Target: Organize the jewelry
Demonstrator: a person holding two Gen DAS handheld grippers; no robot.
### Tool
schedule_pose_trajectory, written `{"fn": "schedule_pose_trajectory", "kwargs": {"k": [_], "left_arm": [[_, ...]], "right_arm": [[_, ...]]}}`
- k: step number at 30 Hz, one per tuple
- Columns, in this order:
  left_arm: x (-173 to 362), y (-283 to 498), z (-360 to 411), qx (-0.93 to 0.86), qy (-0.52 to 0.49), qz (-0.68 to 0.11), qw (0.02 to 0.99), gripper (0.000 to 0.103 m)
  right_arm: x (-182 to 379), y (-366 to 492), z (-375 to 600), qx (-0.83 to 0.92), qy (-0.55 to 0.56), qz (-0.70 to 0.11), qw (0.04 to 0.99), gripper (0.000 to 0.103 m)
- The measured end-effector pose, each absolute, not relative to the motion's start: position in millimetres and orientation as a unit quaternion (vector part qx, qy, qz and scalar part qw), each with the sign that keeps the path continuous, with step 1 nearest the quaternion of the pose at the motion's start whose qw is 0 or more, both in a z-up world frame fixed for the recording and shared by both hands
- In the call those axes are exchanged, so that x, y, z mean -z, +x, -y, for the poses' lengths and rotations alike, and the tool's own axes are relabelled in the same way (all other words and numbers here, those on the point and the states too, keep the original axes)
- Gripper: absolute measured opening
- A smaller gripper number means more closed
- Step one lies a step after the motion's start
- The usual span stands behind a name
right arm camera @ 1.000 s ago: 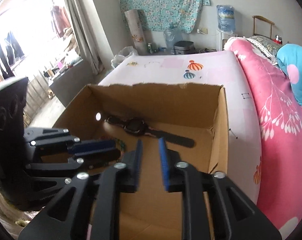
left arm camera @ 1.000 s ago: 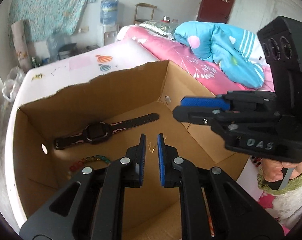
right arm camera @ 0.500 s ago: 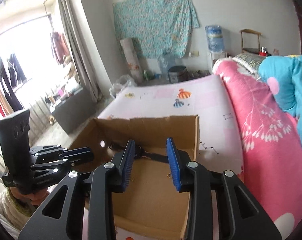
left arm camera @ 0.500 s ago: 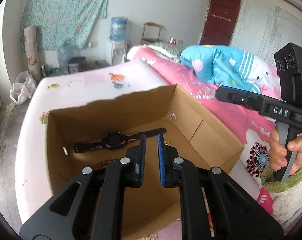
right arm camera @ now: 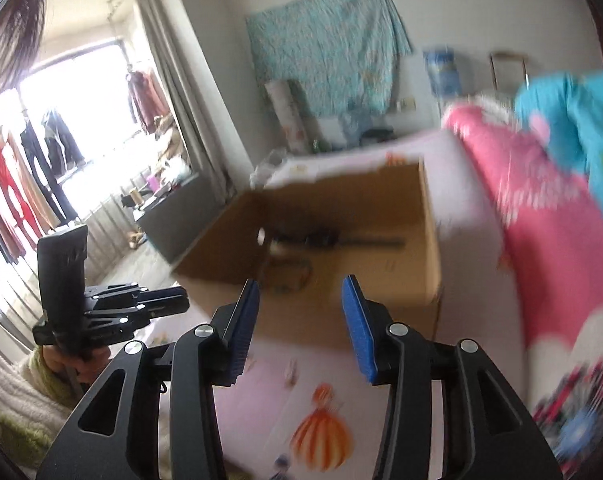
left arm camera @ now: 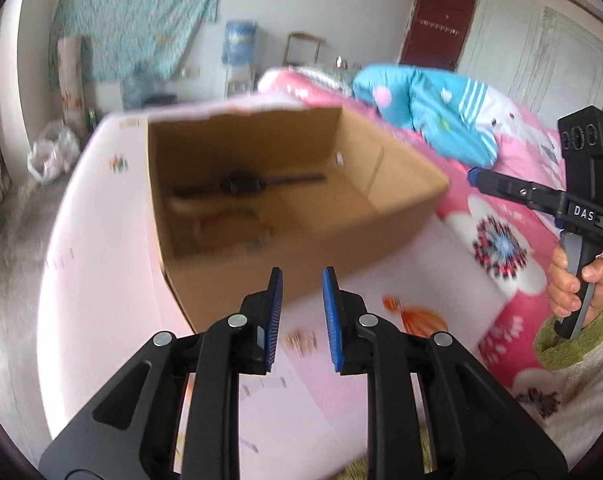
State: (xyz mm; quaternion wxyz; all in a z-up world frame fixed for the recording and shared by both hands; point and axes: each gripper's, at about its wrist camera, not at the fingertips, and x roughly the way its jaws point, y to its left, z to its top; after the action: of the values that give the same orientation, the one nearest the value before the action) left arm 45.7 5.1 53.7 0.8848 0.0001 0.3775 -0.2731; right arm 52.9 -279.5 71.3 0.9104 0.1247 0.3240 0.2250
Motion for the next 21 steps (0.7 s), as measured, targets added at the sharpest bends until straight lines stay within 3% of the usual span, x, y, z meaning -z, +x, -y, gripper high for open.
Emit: {"fn": "schedule_pose_trajectory", "kwargs": {"k": [8, 21], "left_arm": [[4, 35, 23, 0.252, 0.031, -0.440, 0.861, 0.019], [27, 52, 33, 0.236, 0.037, -0.474, 0.847, 0.019]], "right_arm": [[12, 50, 271, -0.167, 0.187, -0.457, 0.854, 0.043], [31, 49, 266, -0.148, 0.183, -0.481, 0.845, 0.043]]}}
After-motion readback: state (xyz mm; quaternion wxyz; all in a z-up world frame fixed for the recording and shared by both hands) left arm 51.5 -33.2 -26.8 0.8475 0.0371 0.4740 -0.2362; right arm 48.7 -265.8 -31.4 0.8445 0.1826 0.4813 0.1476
